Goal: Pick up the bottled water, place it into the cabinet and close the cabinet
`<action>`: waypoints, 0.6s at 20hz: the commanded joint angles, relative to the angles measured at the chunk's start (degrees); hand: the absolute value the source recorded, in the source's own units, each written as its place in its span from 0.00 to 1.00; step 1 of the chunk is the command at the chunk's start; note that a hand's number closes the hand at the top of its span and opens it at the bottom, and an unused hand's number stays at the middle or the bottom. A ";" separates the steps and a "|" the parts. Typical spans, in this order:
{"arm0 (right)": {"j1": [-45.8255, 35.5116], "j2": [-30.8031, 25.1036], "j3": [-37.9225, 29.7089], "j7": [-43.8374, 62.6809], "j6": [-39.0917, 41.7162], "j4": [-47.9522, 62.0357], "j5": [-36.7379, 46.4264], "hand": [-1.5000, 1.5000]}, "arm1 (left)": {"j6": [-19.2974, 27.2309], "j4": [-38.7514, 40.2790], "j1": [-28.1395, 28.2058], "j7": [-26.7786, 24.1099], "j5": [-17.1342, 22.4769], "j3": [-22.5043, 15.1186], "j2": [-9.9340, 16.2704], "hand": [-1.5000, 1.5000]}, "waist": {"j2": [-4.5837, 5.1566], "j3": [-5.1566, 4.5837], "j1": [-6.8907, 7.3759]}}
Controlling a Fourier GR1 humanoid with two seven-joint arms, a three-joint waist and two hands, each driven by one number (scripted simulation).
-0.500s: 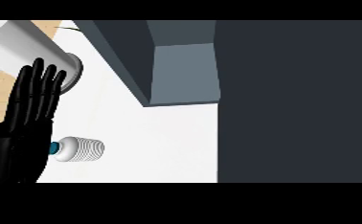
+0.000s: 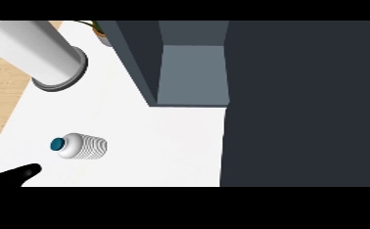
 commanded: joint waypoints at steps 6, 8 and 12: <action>18.31 -1.13 8.07 5.23 5.60 -18.24 -4.28 0.00 | 1.38 -10.58 13.34 5.61 10.30 4.61 -2.03 0.00 | 0.10 -0.11 -0.56; 19.61 -2.54 5.52 4.90 6.87 -19.29 -6.43 0.00 | 1.28 -11.66 14.75 7.99 10.35 5.41 -2.05 0.00 | 0.22 -0.11 -0.56; 22.76 -0.31 13.26 5.78 4.63 -23.17 -0.77 0.00 | -0.09 -7.05 13.07 10.38 9.89 9.65 1.44 0.00 | 0.29 -0.15 -0.86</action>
